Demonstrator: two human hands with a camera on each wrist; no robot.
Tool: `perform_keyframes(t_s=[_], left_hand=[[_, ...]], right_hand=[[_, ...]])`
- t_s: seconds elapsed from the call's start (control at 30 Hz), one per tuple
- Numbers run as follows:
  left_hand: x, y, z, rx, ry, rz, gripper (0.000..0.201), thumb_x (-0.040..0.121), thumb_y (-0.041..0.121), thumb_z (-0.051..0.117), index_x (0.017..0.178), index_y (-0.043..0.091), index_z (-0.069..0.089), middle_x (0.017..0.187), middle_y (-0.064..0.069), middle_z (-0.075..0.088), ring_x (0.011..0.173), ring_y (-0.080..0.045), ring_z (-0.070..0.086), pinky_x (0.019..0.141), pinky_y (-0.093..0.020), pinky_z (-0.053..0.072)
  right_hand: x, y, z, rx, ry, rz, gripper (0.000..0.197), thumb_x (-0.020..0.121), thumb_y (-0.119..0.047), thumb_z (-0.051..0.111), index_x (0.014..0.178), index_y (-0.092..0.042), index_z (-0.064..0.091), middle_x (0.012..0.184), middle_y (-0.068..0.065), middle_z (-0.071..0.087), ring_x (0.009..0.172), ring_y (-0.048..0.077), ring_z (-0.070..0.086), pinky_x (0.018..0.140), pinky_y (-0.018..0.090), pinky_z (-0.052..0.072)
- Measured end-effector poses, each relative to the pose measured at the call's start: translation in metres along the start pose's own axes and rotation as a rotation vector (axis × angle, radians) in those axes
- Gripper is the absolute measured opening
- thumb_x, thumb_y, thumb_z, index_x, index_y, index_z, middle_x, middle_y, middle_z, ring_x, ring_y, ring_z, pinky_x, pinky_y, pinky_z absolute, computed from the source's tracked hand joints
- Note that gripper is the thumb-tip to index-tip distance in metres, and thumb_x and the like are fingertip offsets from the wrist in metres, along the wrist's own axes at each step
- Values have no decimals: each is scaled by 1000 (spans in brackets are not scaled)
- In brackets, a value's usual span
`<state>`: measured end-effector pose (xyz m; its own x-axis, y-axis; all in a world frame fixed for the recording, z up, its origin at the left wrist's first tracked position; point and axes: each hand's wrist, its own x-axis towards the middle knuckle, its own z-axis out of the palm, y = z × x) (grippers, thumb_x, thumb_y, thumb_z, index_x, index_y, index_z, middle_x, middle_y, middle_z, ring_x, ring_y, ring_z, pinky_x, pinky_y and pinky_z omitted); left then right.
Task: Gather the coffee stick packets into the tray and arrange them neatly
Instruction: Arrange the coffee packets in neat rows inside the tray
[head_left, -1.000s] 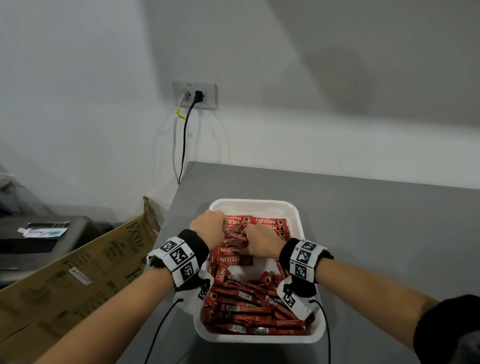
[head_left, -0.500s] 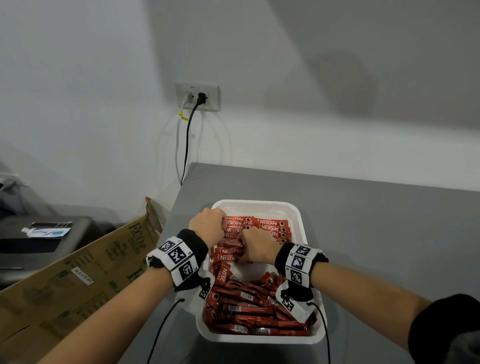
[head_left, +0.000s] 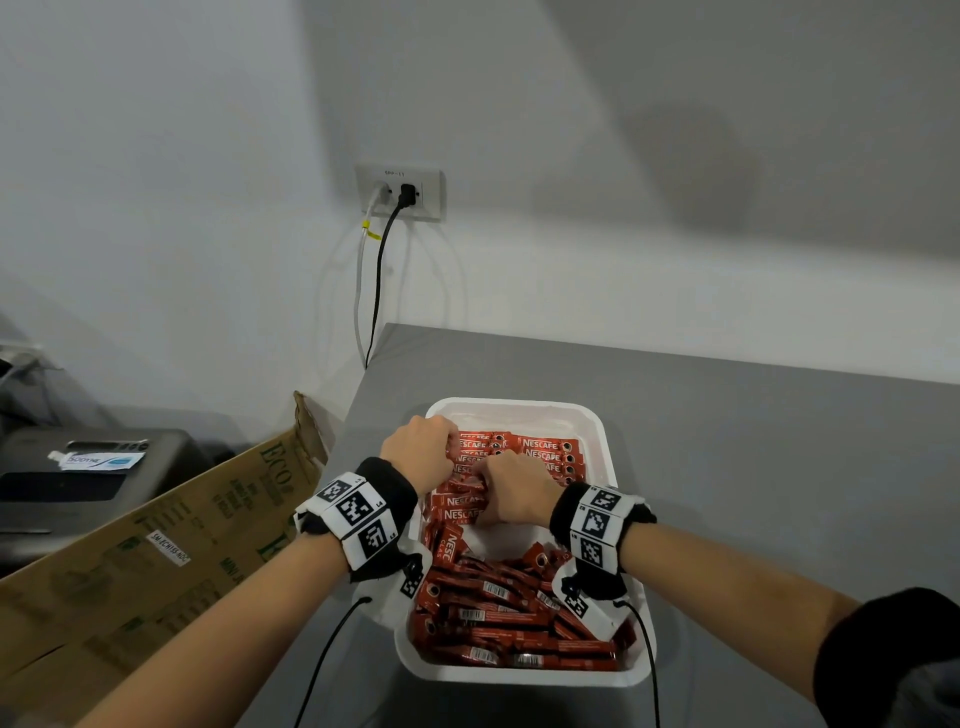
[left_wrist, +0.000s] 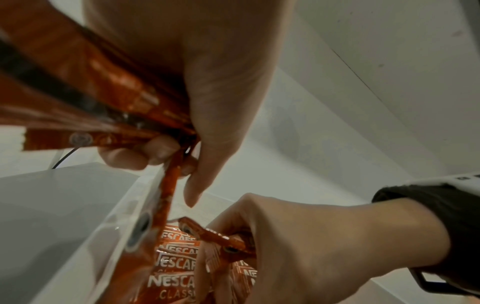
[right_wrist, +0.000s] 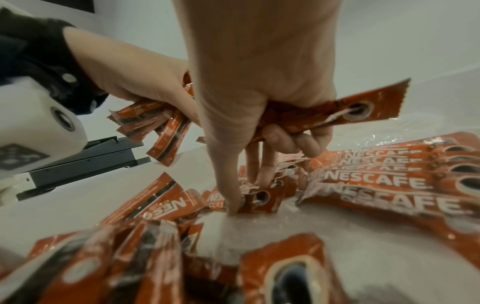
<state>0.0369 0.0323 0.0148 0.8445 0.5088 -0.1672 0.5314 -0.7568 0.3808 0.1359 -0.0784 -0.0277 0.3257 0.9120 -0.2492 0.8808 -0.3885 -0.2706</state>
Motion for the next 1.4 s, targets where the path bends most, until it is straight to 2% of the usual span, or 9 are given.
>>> perform_keyframes(t_s=[0.13,0.27,0.4,0.5,0.83,1.07,1.2,1.3,1.4], left_hand=[[-1,1,-1,3,5,11,15,84,8,53,82,22,58,85,3,56,75,-16,55,63,-23,40],[-2,1,0,-4,1,10,15,84,8,54,80,23,57,88,2,57,79,-17,58,66,-24,44],[-1,0,-1,-19,6,11,15,84,8,54,79,22,59,84,3,57,77,-17,58,68,-24,47],[-1,0,-2,-27,11,14,14,84,9,54,79,21,60,83,3,57,78,-18,59,69,-26,48],[1,-2,0,-37,-5,33,14,85,11,56,78,23,58,89,1,61,80,-17,60,69,-24,47],[0,-2,-1,-39,23,49,14,85,11,56,78,22,59,82,4,56,75,-15,57,65,-22,43],[0,-4,-1,-59,69,25,14,87,12,52,79,18,62,80,3,60,75,-17,59,65,-27,46],[2,-6,-1,-118,101,30,24,92,22,49,83,10,67,83,-5,66,76,-22,63,70,-33,53],[2,0,-1,-174,32,91,26,92,24,50,82,11,69,79,-4,68,71,-18,63,65,-26,50]], right_hand=[[0,-6,1,16,14,-56,29,75,-38,75,83,-17,56,69,-10,55,66,14,52,54,22,38],[6,-10,5,-7,-43,-55,30,73,-35,74,95,-15,68,83,1,70,74,20,64,67,33,54],[13,-12,2,-59,-18,-65,34,78,-38,71,104,-15,66,90,1,69,82,20,66,73,30,54],[16,-12,2,-45,2,-30,39,77,-39,72,109,-17,66,96,1,70,86,21,65,79,34,55],[19,-9,9,20,19,16,40,73,-42,74,102,-16,65,93,1,70,82,21,66,78,37,55],[17,-7,7,39,34,-19,43,72,-43,76,105,-18,66,94,-1,71,83,19,66,79,33,54],[6,-4,-10,119,25,-46,37,75,-34,75,103,-13,62,93,2,68,80,20,63,74,33,53],[-6,8,-31,290,-14,-41,34,83,-17,65,110,-7,46,92,8,61,73,19,56,62,27,46],[-19,21,-42,394,-53,-63,27,92,-9,51,114,-10,37,99,17,61,83,27,58,74,36,48]])
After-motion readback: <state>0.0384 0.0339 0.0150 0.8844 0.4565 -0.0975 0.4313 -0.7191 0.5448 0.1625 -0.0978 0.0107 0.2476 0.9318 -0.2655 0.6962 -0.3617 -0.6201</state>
